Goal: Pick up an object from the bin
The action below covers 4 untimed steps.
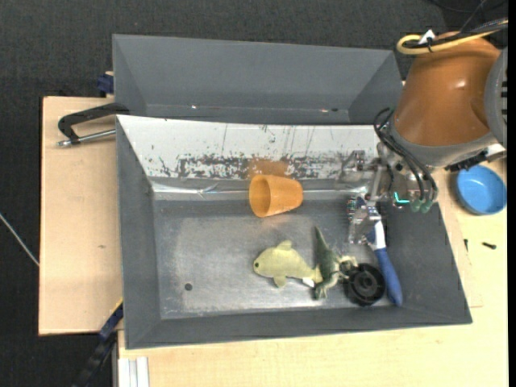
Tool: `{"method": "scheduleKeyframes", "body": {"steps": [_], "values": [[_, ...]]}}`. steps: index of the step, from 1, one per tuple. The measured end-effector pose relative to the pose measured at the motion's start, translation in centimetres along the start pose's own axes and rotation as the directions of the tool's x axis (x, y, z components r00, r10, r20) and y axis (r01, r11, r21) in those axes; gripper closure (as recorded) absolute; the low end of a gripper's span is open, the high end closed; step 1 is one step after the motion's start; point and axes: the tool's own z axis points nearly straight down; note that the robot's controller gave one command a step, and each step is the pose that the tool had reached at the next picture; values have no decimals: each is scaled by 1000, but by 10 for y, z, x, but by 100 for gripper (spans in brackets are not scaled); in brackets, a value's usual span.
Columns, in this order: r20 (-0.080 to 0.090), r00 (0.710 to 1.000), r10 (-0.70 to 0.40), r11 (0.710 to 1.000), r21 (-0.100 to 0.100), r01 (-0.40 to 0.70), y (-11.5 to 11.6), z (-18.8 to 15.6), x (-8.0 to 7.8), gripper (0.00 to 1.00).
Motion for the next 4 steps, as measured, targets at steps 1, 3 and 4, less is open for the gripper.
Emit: {"method": "scheduleKeyframes", "body": {"steps": [1,3,4], "values": [[4,976,217,976,2,-217,55,145,-22,0],[12,978,207,978,-1,-207,-45,124,-6,100],[19,979,204,979,-4,-204,2,38,18,100]]}}
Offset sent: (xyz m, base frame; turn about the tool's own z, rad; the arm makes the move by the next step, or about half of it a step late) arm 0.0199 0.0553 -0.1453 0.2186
